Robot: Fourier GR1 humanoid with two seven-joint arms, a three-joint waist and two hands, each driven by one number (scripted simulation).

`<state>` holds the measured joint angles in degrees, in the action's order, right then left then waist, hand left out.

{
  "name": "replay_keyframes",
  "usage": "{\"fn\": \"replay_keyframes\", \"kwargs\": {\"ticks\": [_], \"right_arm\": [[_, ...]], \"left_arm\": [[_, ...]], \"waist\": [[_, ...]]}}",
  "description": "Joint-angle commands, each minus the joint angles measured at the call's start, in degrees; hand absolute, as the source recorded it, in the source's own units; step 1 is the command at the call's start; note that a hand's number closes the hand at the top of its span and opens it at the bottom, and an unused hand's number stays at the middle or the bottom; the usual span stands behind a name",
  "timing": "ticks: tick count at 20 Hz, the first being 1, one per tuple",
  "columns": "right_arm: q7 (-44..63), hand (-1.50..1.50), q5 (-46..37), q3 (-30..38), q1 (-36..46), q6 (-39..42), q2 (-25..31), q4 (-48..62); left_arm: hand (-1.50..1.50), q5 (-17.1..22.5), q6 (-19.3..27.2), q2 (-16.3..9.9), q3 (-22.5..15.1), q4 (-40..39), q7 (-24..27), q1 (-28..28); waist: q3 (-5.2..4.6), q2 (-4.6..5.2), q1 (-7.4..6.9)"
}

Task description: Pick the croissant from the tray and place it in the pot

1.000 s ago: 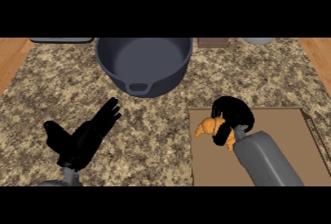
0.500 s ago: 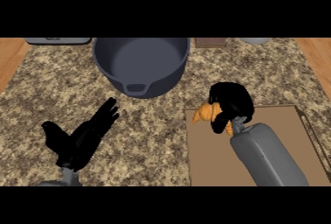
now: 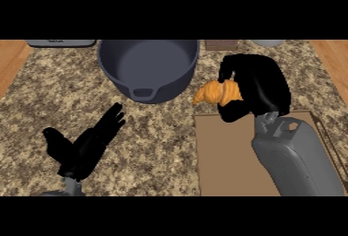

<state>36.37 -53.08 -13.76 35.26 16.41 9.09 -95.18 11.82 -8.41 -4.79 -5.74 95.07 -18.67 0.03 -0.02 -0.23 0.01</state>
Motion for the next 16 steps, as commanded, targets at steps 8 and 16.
{"fn": "replay_keyframes", "kwargs": {"ticks": [8, 16], "right_arm": [[-3.82, 1.5, 6.3, 10.71, 17.55, -2.03, -4.56, 8.9], [-2.88, 1.5, 5.56, 14.96, 37.59, -6.57, -8.78, 34.3]], "left_arm": [[0.0, 1.12, -0.44, 0.11, -0.29, 4.14, -3.1, 0.9], [0.0, -0.39, 0.07, 1.4, 0.3, -1.47, -0.46, -3.08]], "waist": [[0.02, 0.29, -0.79], [-0.05, 0.73, -1.8]]}}
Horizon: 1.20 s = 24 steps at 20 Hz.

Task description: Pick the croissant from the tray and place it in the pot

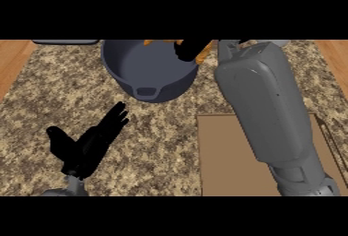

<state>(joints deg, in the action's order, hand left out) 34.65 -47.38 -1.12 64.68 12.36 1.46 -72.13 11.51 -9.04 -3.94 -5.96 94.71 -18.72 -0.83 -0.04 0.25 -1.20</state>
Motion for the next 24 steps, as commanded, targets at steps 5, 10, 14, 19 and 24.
{"fn": "replay_keyframes", "kwargs": {"ticks": [5, 10, 14, 19, 24], "right_arm": [[-9.44, 1.5, -0.14, 3.8, 13.02, -9.18, -1.21, 25.27], [-15.98, 1.5, 0.49, 3.6, 15.89, -15.98, -1.43, 38.31], [-18.99, 1.5, 2.47, 3.75, 17.26, -21.91, -1.45, 45.65], [-22.25, 1.5, 4.44, 4.65, 19.77, -25.83, -1.46, 51.55], [-25.66, 1.5, 7.8, 4.93, 18.21, -29.92, -1.46, 55.63]], "left_arm": [[0.0, -1.71, -0.18, 0.3, -0.69, -2.08, 1.27, -0.38], [0.0, -0.58, -0.95, 0.34, -0.86, -0.26, 0.34, -1.02], [0.0, -3.14, -0.26, 2.09, -3.33, -2.55, 2.01, -1.44], [0.0, -2.53, -1.1, 1.86, -4.14, -1.09, 0.39, -1.64], [0.0, -2.26, -0.66, 3.1, -5.44, 0.06, -2.18, -4.6]], "waist": [[-0.03, 0.43, -0.91], [-0.05, 0.8, -2.27], [-0.09, 1.41, -3.57], [-0.11, 1.95, -5.55], [-0.09, 2.64, -7.66]]}}
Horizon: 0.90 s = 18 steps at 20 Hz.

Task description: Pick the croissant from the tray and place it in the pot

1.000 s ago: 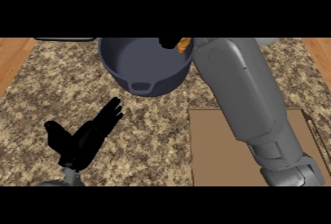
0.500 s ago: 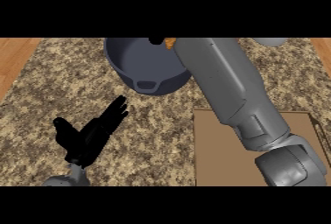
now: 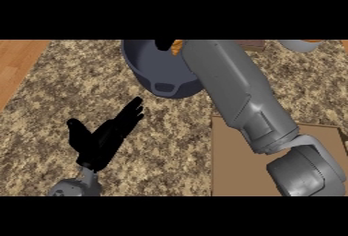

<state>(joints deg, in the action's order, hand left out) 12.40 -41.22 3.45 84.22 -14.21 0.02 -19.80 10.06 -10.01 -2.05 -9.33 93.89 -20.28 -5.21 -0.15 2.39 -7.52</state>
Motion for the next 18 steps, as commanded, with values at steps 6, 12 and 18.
{"fn": "replay_keyframes", "kwargs": {"ticks": [6, 12, 18], "right_arm": [[-2.72, 1.5, 6.35, 3.48, -1.87, -5.55, -0.02, 7.0], [-9.51, -1.5, 16.21, 10.95, -2.85, -5.69, -0.02, 6.21], [-16.41, -1.5, 20.76, 13.53, -3.35, -7.84, -0.02, 7.16]], "left_arm": [[0.0, 0.08, -1.2, 0.27, -0.51, -1.39, 0.55, -2.29], [0.0, -0.27, -1.01, 1.23, -2.11, -0.97, -0.46, -2.16], [0.0, -0.46, -1.15, 0.75, -1.54, -1.52, -0.45, -3.06]], "waist": [[-0.01, 1.33, -3.01], [0.17, 1.31, -4.09], [0.13, 1.01, -3.85]]}}
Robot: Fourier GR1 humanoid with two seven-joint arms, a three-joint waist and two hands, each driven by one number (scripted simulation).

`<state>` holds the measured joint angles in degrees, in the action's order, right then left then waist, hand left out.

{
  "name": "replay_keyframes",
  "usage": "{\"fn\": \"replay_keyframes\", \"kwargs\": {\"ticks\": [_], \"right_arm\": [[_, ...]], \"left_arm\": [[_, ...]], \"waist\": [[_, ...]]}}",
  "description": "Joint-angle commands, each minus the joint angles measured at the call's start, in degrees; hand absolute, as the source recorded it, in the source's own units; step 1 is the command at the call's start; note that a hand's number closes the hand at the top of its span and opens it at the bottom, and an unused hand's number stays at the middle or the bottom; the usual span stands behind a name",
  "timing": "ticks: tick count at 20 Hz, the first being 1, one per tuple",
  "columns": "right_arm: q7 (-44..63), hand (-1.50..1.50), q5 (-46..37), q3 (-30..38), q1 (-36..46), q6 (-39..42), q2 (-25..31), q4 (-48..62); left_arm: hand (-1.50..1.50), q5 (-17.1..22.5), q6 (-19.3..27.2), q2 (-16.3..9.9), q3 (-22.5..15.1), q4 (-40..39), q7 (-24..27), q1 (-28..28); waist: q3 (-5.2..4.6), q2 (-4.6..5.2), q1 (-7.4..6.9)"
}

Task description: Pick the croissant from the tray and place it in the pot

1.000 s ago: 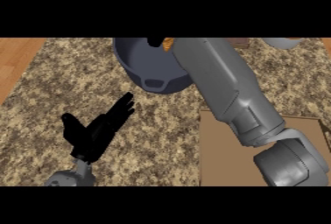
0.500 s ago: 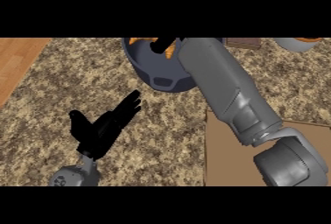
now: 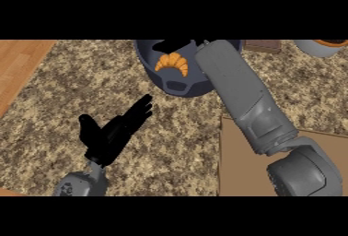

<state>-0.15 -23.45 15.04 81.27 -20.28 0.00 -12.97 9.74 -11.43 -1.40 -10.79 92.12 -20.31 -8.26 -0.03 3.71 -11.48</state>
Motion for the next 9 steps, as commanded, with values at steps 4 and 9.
{"fn": "replay_keyframes", "kwargs": {"ticks": [4, 9], "right_arm": [[-7.6, -1.5, 2.66, 2.18, -1.26, -7.1, 0.0, 0.37], [-9.21, -1.5, 3.31, 3.15, -2.04, -11.03, 0.0, 2.08]], "left_arm": [[0.0, -1.47, 1.74, 1.31, -0.81, -0.49, 0.82, 0.33], [0.0, -0.04, 1.14, 0.29, 1.31, -1.01, 0.62, 0.55]], "waist": [[-0.03, -0.17, 1.59], [-0.05, -0.46, 3.05]]}}
